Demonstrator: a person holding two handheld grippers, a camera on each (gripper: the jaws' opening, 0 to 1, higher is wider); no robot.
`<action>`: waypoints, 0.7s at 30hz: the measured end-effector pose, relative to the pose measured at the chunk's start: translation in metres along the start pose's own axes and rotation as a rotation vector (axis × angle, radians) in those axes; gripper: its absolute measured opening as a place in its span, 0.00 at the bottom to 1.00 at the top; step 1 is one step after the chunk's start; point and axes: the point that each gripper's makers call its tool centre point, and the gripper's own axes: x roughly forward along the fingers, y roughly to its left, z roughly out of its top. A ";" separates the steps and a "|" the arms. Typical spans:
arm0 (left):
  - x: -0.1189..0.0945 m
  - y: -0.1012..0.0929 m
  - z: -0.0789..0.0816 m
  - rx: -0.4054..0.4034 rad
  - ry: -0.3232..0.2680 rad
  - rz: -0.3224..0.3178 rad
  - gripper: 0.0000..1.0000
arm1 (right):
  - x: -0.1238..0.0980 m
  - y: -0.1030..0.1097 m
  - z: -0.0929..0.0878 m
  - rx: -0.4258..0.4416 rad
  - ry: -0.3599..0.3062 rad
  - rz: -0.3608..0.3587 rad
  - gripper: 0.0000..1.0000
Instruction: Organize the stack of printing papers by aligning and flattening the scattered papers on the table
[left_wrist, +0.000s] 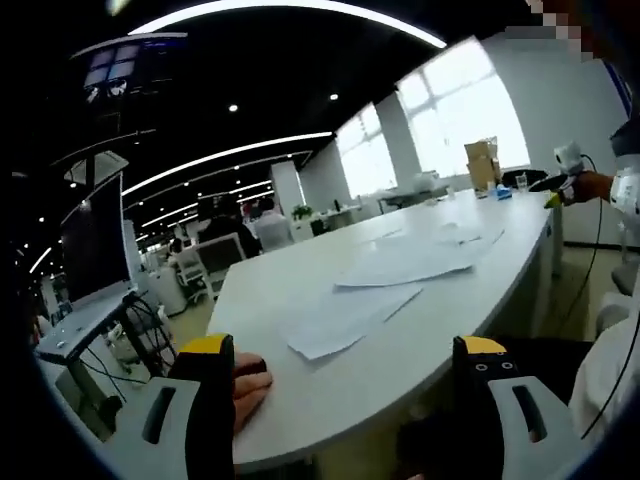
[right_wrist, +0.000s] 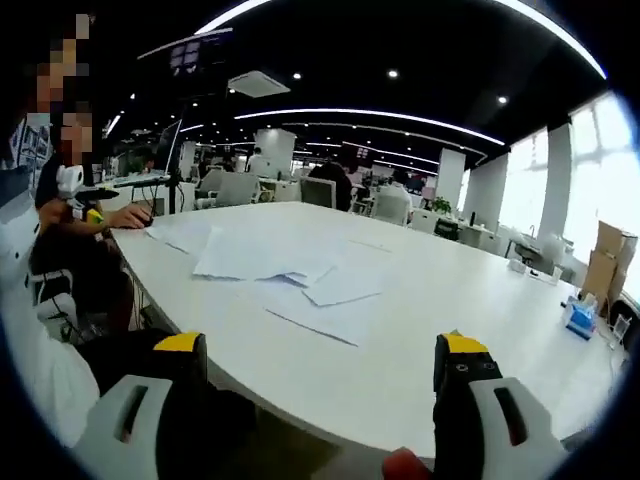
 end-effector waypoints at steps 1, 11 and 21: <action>0.000 0.000 0.000 -0.002 0.001 0.002 0.92 | 0.000 0.000 0.001 0.009 -0.007 -0.001 0.89; -0.001 0.001 0.000 0.002 0.008 0.008 0.93 | -0.004 -0.002 0.000 0.018 -0.009 -0.014 0.89; 0.000 0.001 0.006 0.016 0.005 0.014 0.93 | -0.008 -0.003 0.004 -0.005 -0.011 -0.037 0.89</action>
